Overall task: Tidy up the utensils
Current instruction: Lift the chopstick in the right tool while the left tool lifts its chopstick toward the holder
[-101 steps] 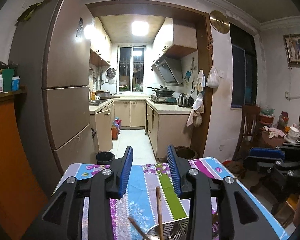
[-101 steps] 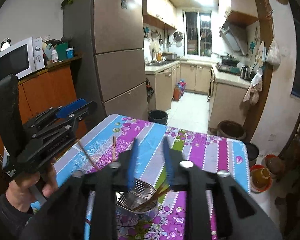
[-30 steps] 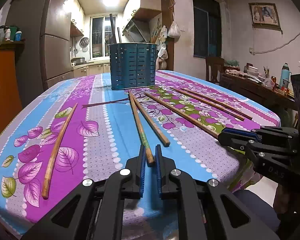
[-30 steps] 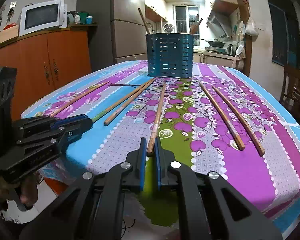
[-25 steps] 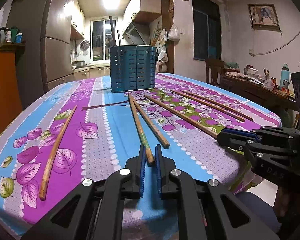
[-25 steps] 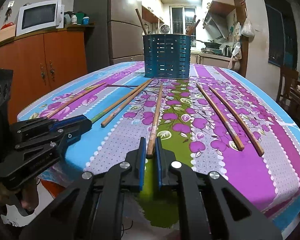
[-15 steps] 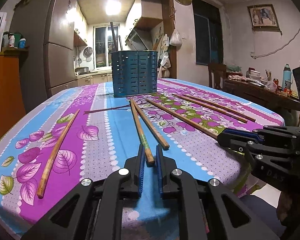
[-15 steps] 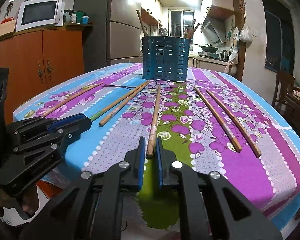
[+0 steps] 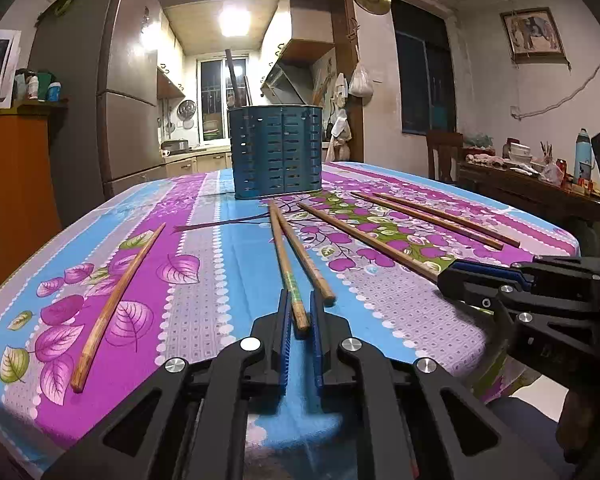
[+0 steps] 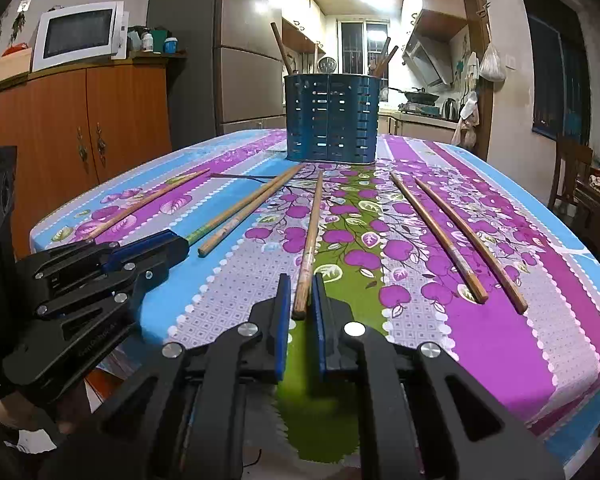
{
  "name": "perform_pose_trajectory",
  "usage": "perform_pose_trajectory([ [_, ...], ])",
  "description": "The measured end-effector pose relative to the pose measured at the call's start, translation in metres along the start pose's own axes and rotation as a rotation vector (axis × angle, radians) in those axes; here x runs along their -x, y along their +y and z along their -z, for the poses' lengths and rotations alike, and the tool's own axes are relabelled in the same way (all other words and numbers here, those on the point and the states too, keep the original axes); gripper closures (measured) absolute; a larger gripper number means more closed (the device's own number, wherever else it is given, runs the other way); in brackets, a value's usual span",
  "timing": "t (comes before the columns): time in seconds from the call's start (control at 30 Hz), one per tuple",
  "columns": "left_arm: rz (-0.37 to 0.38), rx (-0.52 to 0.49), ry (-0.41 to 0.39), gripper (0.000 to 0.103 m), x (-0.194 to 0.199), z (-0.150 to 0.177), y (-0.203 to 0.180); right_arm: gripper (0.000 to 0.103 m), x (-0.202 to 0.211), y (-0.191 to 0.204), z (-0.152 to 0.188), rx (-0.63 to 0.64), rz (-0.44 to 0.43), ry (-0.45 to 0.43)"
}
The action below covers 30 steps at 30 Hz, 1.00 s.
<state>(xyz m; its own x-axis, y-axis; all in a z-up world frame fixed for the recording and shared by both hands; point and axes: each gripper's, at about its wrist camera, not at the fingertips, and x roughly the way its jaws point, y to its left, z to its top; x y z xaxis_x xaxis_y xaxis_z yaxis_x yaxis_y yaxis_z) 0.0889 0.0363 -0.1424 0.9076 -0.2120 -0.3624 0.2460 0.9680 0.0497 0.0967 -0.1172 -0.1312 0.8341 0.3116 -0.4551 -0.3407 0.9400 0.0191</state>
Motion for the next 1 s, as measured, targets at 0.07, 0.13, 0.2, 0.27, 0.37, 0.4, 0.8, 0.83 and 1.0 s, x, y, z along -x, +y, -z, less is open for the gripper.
perform_pose_trajectory([
  [0.07,-0.003,0.005,0.002,0.094,0.001,-0.001,0.000,0.097,0.001,-0.002,0.001,-0.007,-0.010,-0.005],
  [0.13,-0.006,0.005,0.001,0.095,0.002,-0.002,0.000,0.097,0.001,-0.001,0.000,-0.010,-0.012,-0.005],
  [0.2,-0.004,0.003,-0.009,0.095,0.007,-0.006,-0.001,0.097,0.005,-0.002,-0.002,-0.011,-0.016,-0.008],
  [0.27,-0.006,0.000,-0.031,0.095,0.014,-0.011,-0.001,0.097,0.011,-0.003,-0.005,-0.006,-0.015,-0.022],
  [0.37,-0.016,-0.008,-0.086,0.095,0.031,-0.027,-0.001,0.097,0.028,-0.006,-0.020,0.009,-0.004,-0.065],
  [0.4,-0.019,-0.008,-0.102,0.095,0.036,-0.033,0.000,0.098,0.034,-0.007,-0.026,0.015,0.001,-0.082],
  [0.8,-0.001,-0.050,-0.304,0.095,0.056,-0.153,0.014,0.098,0.063,-0.026,-0.136,0.121,-0.045,-0.232],
  [0.83,0.007,-0.050,-0.303,0.095,0.051,-0.160,0.015,0.098,0.061,-0.029,-0.144,0.123,-0.050,-0.232],
  [1.0,0.027,-0.018,-0.264,0.095,0.030,-0.189,0.025,0.098,0.046,-0.042,-0.180,0.104,-0.096,-0.198],
])
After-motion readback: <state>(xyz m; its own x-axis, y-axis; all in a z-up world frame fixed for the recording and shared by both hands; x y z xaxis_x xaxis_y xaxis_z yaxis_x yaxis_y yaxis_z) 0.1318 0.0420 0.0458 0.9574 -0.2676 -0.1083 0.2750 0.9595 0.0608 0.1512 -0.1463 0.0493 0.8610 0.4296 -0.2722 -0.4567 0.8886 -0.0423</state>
